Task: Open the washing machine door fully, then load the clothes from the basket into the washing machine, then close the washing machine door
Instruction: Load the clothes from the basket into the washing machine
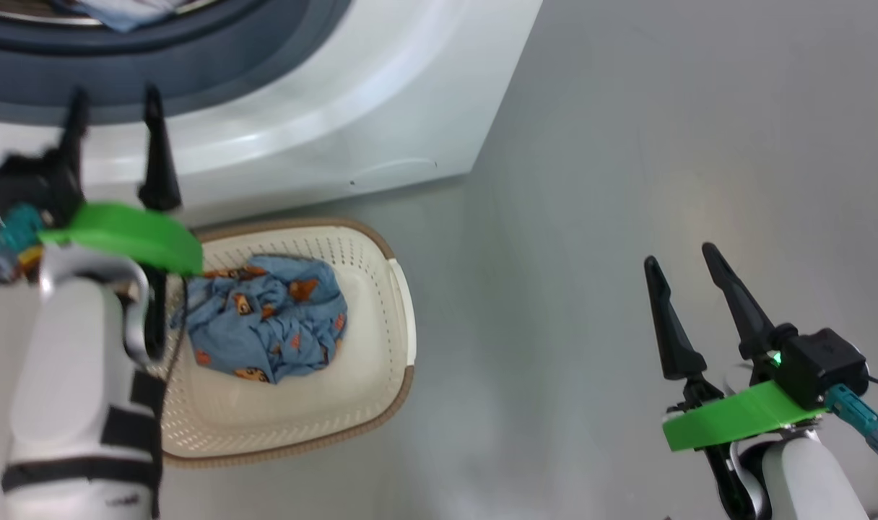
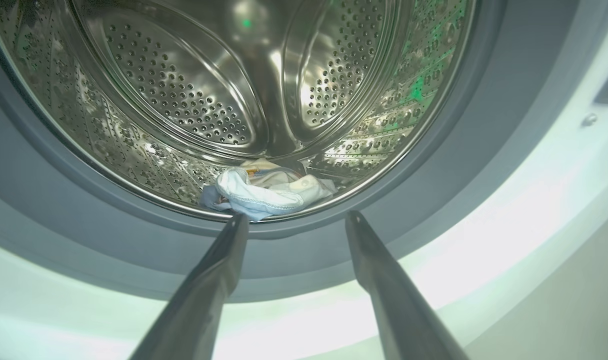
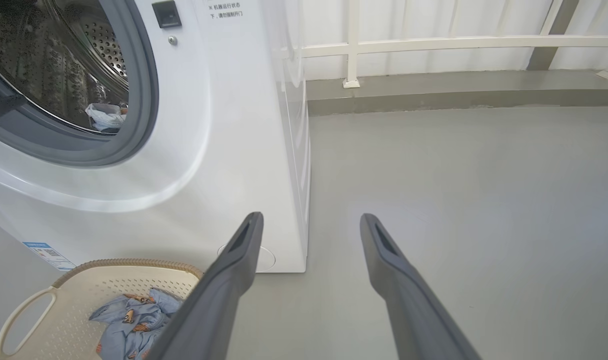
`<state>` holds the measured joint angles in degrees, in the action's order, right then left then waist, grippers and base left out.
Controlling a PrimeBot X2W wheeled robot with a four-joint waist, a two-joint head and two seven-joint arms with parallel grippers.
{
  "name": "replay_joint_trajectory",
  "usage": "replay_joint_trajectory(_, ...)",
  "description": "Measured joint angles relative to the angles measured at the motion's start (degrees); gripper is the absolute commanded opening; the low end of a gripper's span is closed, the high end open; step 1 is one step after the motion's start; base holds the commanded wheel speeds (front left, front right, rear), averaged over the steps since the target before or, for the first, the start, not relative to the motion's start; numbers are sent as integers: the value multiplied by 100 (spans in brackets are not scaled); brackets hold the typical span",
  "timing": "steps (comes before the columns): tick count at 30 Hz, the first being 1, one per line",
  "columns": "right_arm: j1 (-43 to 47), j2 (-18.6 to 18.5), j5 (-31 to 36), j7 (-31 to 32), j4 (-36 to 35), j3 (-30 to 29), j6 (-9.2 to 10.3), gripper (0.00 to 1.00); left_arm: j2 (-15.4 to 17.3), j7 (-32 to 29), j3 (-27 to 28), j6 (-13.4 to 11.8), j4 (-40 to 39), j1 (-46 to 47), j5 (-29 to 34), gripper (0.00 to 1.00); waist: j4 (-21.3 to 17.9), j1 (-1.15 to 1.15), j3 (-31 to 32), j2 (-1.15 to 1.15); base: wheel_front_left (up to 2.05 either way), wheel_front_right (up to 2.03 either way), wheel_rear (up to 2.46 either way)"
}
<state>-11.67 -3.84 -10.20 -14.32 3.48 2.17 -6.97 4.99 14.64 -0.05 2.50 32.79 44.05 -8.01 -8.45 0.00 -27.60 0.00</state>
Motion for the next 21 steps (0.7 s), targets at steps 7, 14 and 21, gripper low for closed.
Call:
replay_joint_trajectory(7, 255, -52, 0, 0, 54, -60, 0, 100, -142, 0, 4, 124, -498, -854, -42, 100, 73, 0, 462, 0, 0, 0, 0)
replay_joint_trajectory(14, 640, -121, -1, 0, 99, -108, 0, 100, -238, 0, 111, 220, -1010, -1976, -142, 100, 98, 0, 946, 0, 0, 0, 0)
replay_joint_trajectory(21, 1071, -175, -4, 0, 140, -153, 0, 100, -283, -1, 254, 232, -1604, -2995, -332, 100, 136, 0, 1515, 0, 0, 0, 0)
